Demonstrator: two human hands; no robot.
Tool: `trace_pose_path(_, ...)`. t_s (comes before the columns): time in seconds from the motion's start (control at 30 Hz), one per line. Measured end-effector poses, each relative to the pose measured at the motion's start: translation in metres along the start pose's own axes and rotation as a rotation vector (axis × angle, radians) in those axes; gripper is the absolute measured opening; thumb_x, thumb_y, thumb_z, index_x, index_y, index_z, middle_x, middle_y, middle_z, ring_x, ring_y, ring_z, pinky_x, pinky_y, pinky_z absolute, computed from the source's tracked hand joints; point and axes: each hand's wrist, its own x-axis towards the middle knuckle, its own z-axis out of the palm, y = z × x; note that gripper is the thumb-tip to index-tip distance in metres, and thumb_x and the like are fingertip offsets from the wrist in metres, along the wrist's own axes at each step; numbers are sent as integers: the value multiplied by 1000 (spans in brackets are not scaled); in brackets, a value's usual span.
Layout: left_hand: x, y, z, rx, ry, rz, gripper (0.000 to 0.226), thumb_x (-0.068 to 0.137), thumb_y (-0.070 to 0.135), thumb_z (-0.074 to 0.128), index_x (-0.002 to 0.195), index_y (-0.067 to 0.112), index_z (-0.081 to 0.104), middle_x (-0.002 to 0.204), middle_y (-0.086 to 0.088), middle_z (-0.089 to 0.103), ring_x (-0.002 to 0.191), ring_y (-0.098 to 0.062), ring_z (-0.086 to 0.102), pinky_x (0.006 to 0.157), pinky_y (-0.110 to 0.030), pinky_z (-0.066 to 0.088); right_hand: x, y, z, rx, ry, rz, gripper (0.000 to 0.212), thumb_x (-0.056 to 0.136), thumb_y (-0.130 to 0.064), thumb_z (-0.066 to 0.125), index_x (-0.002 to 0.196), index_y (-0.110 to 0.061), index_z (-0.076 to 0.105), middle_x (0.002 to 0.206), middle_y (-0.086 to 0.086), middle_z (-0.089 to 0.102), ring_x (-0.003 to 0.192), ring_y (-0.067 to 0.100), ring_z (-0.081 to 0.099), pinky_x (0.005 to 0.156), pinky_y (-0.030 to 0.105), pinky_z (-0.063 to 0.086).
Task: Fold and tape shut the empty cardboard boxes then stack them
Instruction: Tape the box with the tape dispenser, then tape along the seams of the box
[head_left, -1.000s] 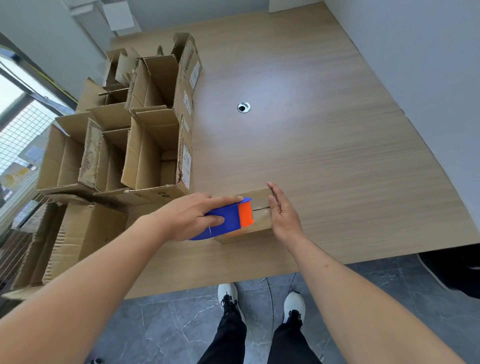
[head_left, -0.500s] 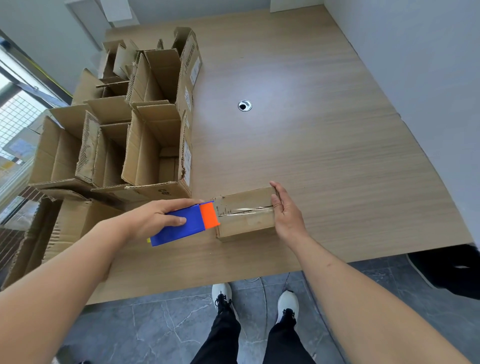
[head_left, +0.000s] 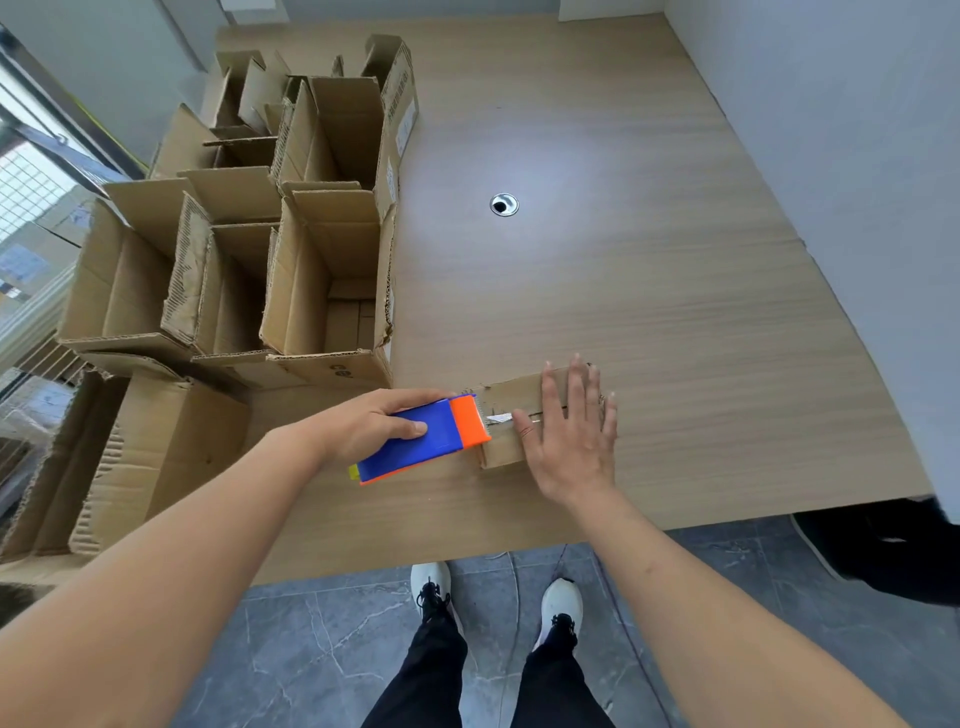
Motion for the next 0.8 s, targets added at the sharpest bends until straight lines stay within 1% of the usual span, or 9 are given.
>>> trace_pose_path(0.1, 3, 2, 6, -40, -29, 42, 47, 101, 28, 57, 137, 58, 53, 124, 29, 63, 110, -8, 59, 95, -26, 39, 5, 6, -7, -64, -85, 22, 88, 93, -82, 9, 162, -32, -12, 167, 3, -27, 152, 21, -30, 124, 50, -15)
trace_pose_path(0.23, 2, -4, 11, -98, -60, 72, 53, 105, 15, 54, 137, 58, 54, 123, 31, 65, 100, 2, 60, 94, -25, 40, 15, 10, -12, -117, -131, 27, 96, 86, -90, 6, 159, -34, -20, 166, 1, -31, 150, 19, -33, 124, 50, -15)
trace_pose_path(0.4, -5, -16, 2, -105, -71, 84, 53, 106, 15, 54, 140, 55, 53, 121, 29, 66, 96, 0, 60, 90, -24, 40, 19, 12, -16, -124, -157, 15, 96, 85, -90, 6, 158, -35, -22, 165, 1, -33, 150, 19, -34, 124, 50, -16)
trace_pose_path(0.47, -7, -22, -3, -92, -82, 77, 51, 105, 20, 56, 139, 57, 52, 119, 23, 67, 98, -6, 61, 90, -26, 41, 22, 12, -17, -137, -174, 13, 95, 85, -91, 5, 157, -35, -24, 164, 0, -35, 149, 19, -35, 124, 50, -16)
trace_pose_path(0.53, -12, -31, -9, -69, -95, 70, 50, 101, 28, 58, 139, 60, 50, 121, 17, 67, 104, -18, 60, 94, -32, 40, 24, 12, -20, -145, -199, 17, 96, 84, -91, 4, 156, -36, -26, 163, 0, -37, 148, 19, -37, 123, 50, -16)
trace_pose_path(0.6, -18, -36, -14, -64, -97, 69, 51, 102, 27, 58, 138, 62, 50, 122, 21, 65, 107, -17, 59, 95, -31, 39, 26, 11, -22, -150, -211, 24, 96, 84, -90, 4, 156, -36, -27, 162, -1, -38, 148, 19, -37, 123, 50, -17)
trace_pose_path(0.7, -24, -30, -16, 69, -73, 79, 53, 106, 33, 50, 138, 72, 37, 133, 29, 56, 115, -15, 55, 104, -32, 38, 25, 8, -23, -155, -225, 23, 95, 85, -90, 4, 156, -35, -27, 162, 0, -39, 148, 20, -37, 123, 50, -17)
trace_pose_path(0.73, -25, -26, -15, 161, -62, 82, 54, 107, 36, 46, 138, 77, 30, 138, 28, 52, 116, -16, 55, 106, -34, 38, 25, 7, -24, -160, -234, 23, 95, 85, -89, 4, 156, -35, -27, 161, 0, -39, 148, 21, -38, 123, 51, -17)
trace_pose_path(0.8, -24, -21, -11, 323, -62, 87, 53, 108, 43, 40, 137, 82, 20, 140, 20, 53, 109, -19, 57, 104, -39, 43, 26, 7, -26, -177, -259, 29, 95, 84, -89, 2, 156, -34, -28, 161, 2, -41, 147, 23, -38, 123, 52, -17)
